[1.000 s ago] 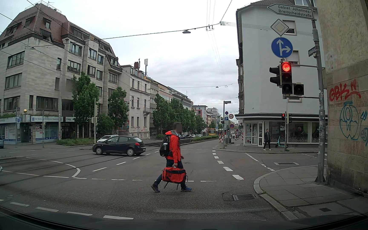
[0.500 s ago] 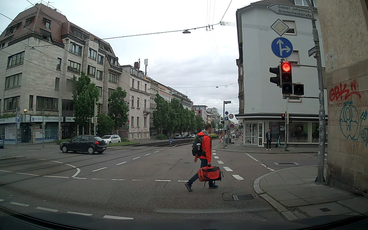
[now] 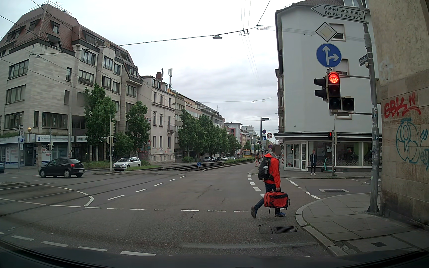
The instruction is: Follow the waypoints while adhering to traffic rules and regulations
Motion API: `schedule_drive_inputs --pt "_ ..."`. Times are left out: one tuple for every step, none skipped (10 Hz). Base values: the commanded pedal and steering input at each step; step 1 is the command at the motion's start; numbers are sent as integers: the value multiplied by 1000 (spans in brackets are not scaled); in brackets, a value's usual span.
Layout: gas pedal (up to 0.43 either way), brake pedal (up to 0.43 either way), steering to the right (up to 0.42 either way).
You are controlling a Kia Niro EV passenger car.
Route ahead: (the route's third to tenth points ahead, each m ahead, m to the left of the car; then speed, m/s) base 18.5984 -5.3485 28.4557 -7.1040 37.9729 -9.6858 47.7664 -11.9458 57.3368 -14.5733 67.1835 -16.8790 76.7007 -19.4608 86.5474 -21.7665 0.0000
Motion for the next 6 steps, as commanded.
schedule_drive_inputs --pt "0 311 2" --pt "0 317 2" --pt "0 317 2" --pt "0 311 2" --pt "0 311 2" --pt "0 317 2"
